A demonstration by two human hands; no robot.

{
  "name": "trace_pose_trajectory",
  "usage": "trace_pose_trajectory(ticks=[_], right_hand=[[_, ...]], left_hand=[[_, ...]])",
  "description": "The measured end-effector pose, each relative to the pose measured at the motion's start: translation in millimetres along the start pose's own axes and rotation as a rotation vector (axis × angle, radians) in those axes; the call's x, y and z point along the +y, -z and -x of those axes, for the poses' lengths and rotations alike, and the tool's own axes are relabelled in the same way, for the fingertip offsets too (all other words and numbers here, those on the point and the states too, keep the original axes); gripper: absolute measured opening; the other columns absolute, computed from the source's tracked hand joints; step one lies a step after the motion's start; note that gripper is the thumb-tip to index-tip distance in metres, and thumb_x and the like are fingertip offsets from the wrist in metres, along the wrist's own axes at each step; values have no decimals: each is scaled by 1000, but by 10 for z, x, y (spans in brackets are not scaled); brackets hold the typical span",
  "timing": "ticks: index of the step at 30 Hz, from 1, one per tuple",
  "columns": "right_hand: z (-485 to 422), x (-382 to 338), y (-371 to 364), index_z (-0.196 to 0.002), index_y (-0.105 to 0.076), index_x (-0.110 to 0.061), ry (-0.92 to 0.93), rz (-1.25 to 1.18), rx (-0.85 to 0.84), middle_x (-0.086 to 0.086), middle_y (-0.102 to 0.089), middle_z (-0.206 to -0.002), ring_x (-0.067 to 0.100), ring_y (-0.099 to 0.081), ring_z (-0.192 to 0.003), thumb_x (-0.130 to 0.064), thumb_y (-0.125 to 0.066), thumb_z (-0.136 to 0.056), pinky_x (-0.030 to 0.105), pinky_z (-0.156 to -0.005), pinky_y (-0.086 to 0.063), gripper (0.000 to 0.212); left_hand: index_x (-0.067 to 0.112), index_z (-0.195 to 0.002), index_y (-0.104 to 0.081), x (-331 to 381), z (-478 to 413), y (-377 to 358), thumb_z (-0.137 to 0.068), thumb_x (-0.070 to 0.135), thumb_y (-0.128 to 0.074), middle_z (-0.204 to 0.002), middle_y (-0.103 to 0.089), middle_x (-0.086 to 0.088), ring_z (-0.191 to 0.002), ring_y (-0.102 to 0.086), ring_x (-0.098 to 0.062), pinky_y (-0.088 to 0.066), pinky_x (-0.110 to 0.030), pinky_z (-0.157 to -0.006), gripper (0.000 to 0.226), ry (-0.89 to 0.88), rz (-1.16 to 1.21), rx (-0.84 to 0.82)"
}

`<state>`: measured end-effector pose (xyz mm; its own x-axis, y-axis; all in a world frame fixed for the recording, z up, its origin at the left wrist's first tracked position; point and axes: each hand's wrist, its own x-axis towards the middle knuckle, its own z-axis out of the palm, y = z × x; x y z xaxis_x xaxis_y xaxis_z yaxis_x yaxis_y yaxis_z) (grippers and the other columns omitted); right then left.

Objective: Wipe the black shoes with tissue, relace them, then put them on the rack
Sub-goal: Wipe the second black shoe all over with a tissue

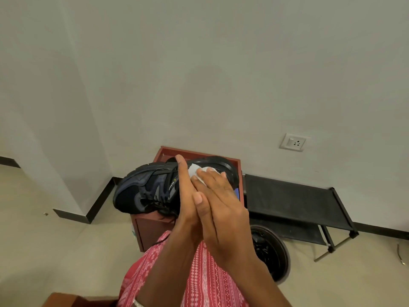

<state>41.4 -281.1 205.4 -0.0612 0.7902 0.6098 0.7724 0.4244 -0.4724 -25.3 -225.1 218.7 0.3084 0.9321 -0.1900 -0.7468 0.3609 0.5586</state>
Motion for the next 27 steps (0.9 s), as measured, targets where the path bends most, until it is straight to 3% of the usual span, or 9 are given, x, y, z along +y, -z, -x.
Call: trace_pose_trajectory(ticks=[3, 6, 8, 11, 13, 15, 18, 22, 27], right_hand=[[205, 13, -49, -146, -48, -16, 3, -28, 23, -2, -45, -154, 11, -32, -148, -29, -39, -107, 36, -119, -34, 42], [430, 13, -75, -148, -46, -16, -20, -90, 64, -5, -38, -158, 14, -32, -148, -27, -43, -105, 31, -117, -35, 44], [423, 4, -86, -149, -43, -17, -27, -113, 61, -6, -36, -160, 13, -30, -149, -29, -41, -106, 35, -118, -35, 45], [207, 17, -77, -148, -45, -17, -68, -94, 55, -5, -41, -156, 7, -30, -148, -32, -33, -108, 39, -122, -25, 45], [6, 52, -40, -143, -54, -16, -135, -109, 55, -6, -48, -150, 4, -33, -146, -35, -31, -108, 34, -125, -18, 46], [-133, 106, -12, -137, -61, -15, -163, -109, 59, -5, -56, -143, 4, -36, -144, -35, -34, -107, 37, -125, -17, 45], [-101, 145, -17, -139, -59, -13, -110, -70, 36, -4, -53, -146, 4, -33, -146, -35, -32, -108, 42, -125, -16, 47], [206, 156, -54, -151, -41, -18, -125, -90, 27, -7, -37, -158, 1, -24, -149, -36, -29, -108, 42, -123, -18, 48], [185, 206, -52, -152, -41, -23, -148, -107, 14, -9, -40, -157, 0, -23, -149, -29, -34, -108, 33, -125, -14, 44]], left_hand=[[7, -87, -65, 75, -31, 29, -82, 79, -39, -80, -69, -6, -71, -68, -15, -51, -28, -77, 77, -1, 9, 18], [8, -92, -68, 107, -65, 32, -91, 72, -34, -91, -72, -6, -74, -70, -15, -57, -23, -63, 73, -51, -42, 92], [8, -97, -70, 114, -74, 7, -93, 69, -34, -95, -75, -8, -76, -73, -15, -59, -22, -62, 72, -69, -34, 108], [6, -88, -67, 66, -38, -37, -92, 72, -35, -80, -72, -7, -66, -71, -15, -58, -22, -55, 74, -30, -38, 89], [5, -101, -68, 20, 25, -74, -92, 71, -35, -76, -75, -7, -65, -73, -16, -57, -23, -51, 74, -2, -14, 78], [8, -113, -65, -20, 70, -100, -93, 69, -33, -84, -77, -6, -75, -75, -15, -57, -22, -56, 72, -22, -22, 59], [7, -100, -69, -14, 92, -105, -95, 67, -32, -86, -77, -6, -78, -75, -15, -58, -23, -61, 70, -57, -21, 92], [6, -120, -68, 71, 68, -78, -90, 73, -39, -115, -73, -12, -107, -70, -25, -51, -40, -101, 78, -123, -54, 181], [9, -119, -70, 35, 61, -77, -88, 74, -42, -111, -75, -11, -102, -72, -25, -51, -41, -100, 77, -89, -108, 215]])
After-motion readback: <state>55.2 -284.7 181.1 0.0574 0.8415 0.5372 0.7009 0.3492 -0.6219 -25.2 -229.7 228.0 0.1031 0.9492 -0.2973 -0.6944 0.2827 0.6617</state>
